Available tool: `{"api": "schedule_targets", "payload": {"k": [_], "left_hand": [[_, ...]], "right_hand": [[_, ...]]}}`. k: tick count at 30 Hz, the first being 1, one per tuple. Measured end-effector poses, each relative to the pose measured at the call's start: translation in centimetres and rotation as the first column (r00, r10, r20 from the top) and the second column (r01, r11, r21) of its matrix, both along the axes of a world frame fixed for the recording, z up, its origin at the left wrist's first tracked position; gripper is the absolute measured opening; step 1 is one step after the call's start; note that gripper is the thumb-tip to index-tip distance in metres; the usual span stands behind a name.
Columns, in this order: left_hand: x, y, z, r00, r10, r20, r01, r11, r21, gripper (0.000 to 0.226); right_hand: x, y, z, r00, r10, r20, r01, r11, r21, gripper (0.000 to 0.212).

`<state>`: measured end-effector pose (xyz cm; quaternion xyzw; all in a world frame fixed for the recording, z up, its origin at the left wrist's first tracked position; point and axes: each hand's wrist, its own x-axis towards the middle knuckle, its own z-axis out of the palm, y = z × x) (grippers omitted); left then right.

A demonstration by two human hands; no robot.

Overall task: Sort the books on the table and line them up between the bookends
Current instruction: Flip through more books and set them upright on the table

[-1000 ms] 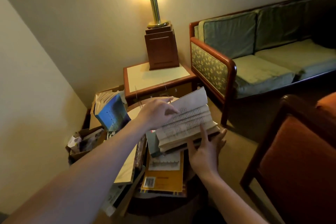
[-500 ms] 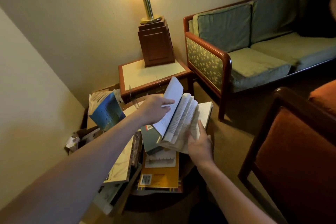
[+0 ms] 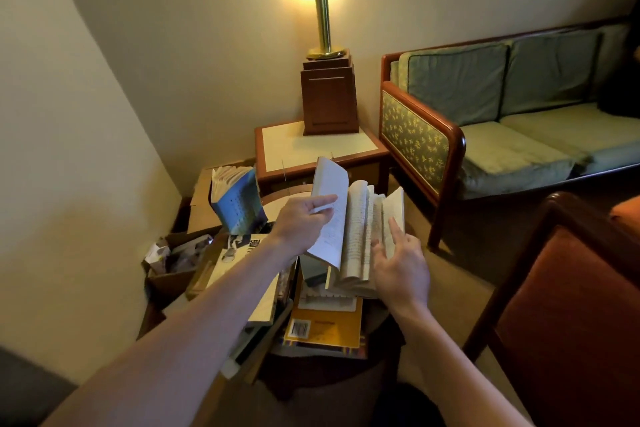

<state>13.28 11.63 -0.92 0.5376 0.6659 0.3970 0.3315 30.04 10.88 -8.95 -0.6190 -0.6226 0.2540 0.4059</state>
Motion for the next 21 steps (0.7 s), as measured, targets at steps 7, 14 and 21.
{"api": "schedule_targets", "payload": {"k": [7, 14, 21], "left_hand": [[-5.8, -3.1, 0.3, 0.942, 0.147, 0.301, -0.156, 0.988, 0.004, 0.027], [-12.6, -7.6, -2.1, 0.688, 0.343, 0.639, -0.358, 0.927, -0.112, 0.029], [-16.3, -9.3, -5.1, 0.525, 0.345, 0.778, -0.419, 0.9, -0.116, 0.032]], "right_hand": [[-5.6, -0.5, 0.5, 0.992, 0.126, -0.014, -0.126, 0.992, -0.012, 0.047], [-10.5, -0.1, 0.1, 0.958, 0.252, -0.132, -0.27, 0.953, -0.138, 0.051], [-14.1, 1.4, -0.7, 0.933, 0.333, -0.14, -0.351, 0.926, -0.137, 0.048]]}}
